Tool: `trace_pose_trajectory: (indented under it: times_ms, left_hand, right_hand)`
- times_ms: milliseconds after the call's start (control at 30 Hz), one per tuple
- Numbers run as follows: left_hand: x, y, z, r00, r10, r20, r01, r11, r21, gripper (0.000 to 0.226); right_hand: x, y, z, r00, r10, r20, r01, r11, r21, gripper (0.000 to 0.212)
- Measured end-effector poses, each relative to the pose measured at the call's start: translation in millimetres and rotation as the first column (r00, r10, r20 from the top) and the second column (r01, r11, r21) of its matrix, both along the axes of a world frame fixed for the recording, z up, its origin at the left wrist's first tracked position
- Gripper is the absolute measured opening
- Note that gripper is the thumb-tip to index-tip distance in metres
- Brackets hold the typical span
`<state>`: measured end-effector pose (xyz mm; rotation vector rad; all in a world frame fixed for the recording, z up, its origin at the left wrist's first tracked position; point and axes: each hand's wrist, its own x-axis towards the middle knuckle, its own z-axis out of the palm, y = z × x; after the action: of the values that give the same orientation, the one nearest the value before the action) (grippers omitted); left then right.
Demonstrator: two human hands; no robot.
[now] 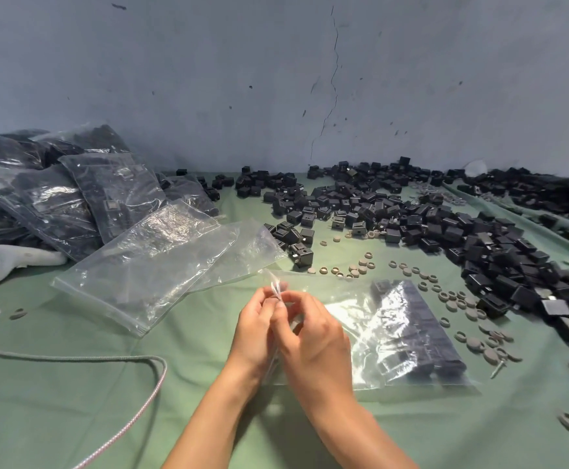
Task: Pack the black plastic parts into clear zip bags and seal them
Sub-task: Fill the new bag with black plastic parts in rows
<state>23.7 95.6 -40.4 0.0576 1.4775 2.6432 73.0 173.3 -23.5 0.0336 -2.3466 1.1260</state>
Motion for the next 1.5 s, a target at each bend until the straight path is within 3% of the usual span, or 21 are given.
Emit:
trace_pose_trajectory:
  times_ms: [33, 67, 100, 133, 200, 300, 400, 533, 667, 900, 1100, 1300, 1500]
  left_hand:
    - [-3, -3, 2, 0.998, -0.059, -0.01, 0.059, 0.997, -0.059, 0.017]
    - [-8, -7, 4, 0.992, -0.122, -0.034, 0.112, 0.971, -0.209, 0.016]
    - [-14, -12, 5, 0.982, -0.173, -0.069, 0.126, 0.889, -0.441, 0.016]
    - [-20, -20, 6, 0.973, -0.207, -0.098, 0.092, 0.746, -0.659, 0.02]
    - [-27, -36, 10, 0.938, -0.32, -0.134, 0.048, 0.502, -0.864, 0.029]
    - [-32, -49, 12, 0.835, -0.537, -0.12, 0.092, 0.352, -0.931, 0.042]
    - [-36, -47, 13, 0.799, -0.591, -0.11, 0.11, 0.323, -0.94, 0.04]
    - [-44, -37, 16, 0.79, -0.602, -0.12, 0.024, 0.224, -0.974, 0.043]
    - [-46, -23, 16, 0.721, -0.664, -0.197, -0.193, 0.081, -0.978, 0.049]
    - [-51, -7, 16, 0.658, -0.719, -0.225, -0.273, 0.051, -0.961, 0.049]
    - [-56, 9, 25, 0.652, -0.748, -0.122, -0.289, -0.098, -0.952, 0.046]
    - [-44, 12, 31, 0.659, -0.717, -0.228, -0.337, -0.009, -0.942, 0.03]
    - [-39, 13, 40, 0.671, -0.722, -0.168, -0.283, -0.04, -0.958, 0.038]
  right_hand:
    - [-1, 7, 11, 0.999, 0.037, -0.022, -0.036, 0.999, 0.024, 0.024]
    - [-4, 17, 23, 0.996, 0.072, -0.057, -0.07, 0.997, 0.042, 0.027]
    - [-9, 30, 34, 0.99, 0.102, -0.1, -0.097, 0.994, 0.052, 0.032]
    - [-15, 47, 45, 0.984, 0.116, -0.138, -0.109, 0.993, 0.055, 0.036]
    - [-31, 85, 59, 0.989, 0.079, -0.128, -0.071, 0.995, 0.067, 0.035]
    - [-55, 142, 57, 0.995, -0.053, 0.08, 0.032, 0.968, 0.249, 0.032]
    - [-71, 175, 33, 0.955, -0.14, 0.26, 0.011, 0.896, 0.444, 0.04]
    - [-79, 186, -6, 0.827, -0.143, 0.544, -0.189, 0.84, 0.509, 0.061]
    - [-80, 187, -20, 0.805, -0.147, 0.574, -0.196, 0.848, 0.493, 0.062]
    - [-79, 187, -18, 0.799, -0.174, 0.576, -0.2, 0.826, 0.527, 0.058]
    - [-79, 186, -19, 0.804, -0.168, 0.571, -0.189, 0.838, 0.513, 0.058]
    - [-79, 189, -21, 0.816, -0.162, 0.556, -0.176, 0.845, 0.505, 0.059]
    - [-78, 187, -21, 0.828, -0.15, 0.54, -0.16, 0.861, 0.484, 0.059]
